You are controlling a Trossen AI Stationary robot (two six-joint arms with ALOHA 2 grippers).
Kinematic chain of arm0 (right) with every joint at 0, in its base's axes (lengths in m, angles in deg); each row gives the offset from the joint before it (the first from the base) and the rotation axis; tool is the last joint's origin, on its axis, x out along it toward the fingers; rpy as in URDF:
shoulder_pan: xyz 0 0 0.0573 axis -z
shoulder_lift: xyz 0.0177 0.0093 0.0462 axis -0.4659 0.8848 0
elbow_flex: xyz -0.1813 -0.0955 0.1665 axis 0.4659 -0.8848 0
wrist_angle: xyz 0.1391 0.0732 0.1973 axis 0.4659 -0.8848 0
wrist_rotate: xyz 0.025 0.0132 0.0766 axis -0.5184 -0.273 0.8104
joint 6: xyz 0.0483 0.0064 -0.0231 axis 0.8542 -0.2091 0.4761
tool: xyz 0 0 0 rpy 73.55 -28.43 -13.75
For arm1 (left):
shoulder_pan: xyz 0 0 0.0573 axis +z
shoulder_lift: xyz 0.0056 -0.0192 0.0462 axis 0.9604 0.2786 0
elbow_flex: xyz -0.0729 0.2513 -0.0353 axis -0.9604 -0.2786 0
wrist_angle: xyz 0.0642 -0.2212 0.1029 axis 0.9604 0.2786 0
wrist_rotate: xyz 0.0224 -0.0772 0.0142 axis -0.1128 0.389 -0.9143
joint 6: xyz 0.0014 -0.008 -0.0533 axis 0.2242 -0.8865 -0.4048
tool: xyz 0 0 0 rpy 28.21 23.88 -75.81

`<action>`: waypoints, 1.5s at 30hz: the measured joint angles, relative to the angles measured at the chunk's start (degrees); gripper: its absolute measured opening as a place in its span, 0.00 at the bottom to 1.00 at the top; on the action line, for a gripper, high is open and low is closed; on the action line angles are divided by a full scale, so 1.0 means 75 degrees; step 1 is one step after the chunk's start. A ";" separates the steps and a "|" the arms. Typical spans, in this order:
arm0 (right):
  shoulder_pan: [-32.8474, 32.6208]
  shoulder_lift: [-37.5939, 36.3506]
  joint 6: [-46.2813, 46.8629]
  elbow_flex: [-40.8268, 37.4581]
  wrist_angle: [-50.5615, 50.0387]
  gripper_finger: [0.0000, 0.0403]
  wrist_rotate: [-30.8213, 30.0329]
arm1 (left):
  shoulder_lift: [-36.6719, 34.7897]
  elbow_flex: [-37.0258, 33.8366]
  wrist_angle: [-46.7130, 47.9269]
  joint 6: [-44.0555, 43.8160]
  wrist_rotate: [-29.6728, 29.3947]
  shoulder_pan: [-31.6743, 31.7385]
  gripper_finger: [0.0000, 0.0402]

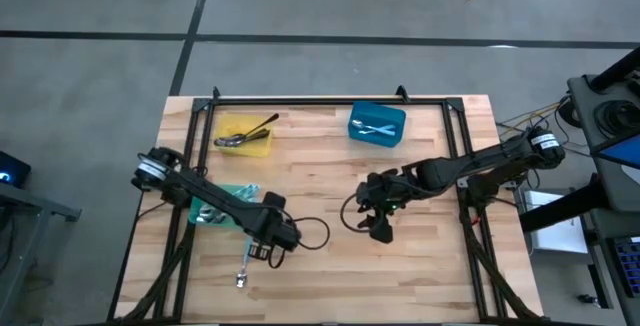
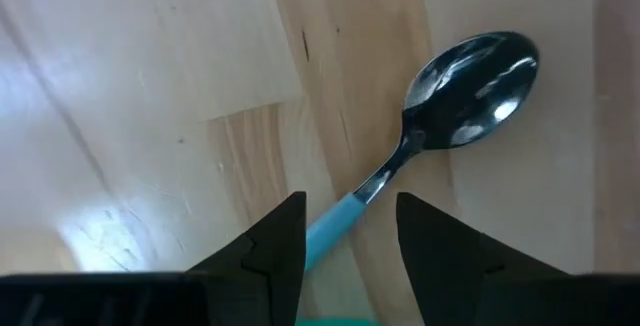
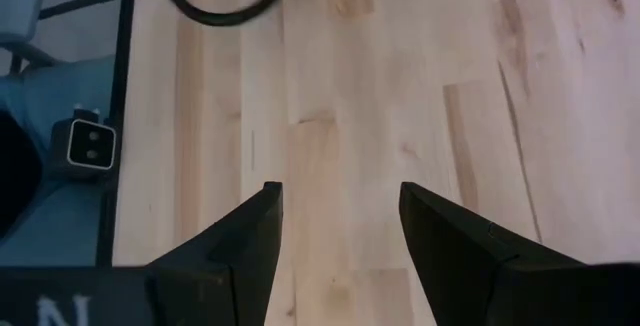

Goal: Sort silverware by color (type)
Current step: Put the blue spoon into the blue bin

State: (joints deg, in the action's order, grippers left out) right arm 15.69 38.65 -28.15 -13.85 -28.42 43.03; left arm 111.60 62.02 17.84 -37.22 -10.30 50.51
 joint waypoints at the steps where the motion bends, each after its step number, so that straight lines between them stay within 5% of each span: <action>1: -0.0030 0.0000 -0.0001 0.0000 0.0000 0.48 -0.0002 | 0.0051 0.0000 0.0000 0.0010 0.0000 0.0000 0.34; 13: -0.0125 0.0000 0.0000 0.0000 0.0006 0.48 -0.0005 | 0.0358 0.0012 -0.0284 0.0354 -0.0097 0.0063 0.30; 27: -0.0140 0.0000 -0.0002 -0.0003 0.0006 0.48 -0.0005 | 0.0365 0.0012 -0.0716 0.0638 -0.0352 0.0166 0.02; 45: -0.0810 0.0000 0.0260 -0.0102 -0.0818 0.48 -0.0467 | -0.0148 0.0405 -0.2393 0.2808 -0.1275 0.0503 0.00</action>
State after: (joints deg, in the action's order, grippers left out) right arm 9.62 38.65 -26.20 -14.61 -34.55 39.53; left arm 110.49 65.06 -0.10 -16.16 -19.87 54.28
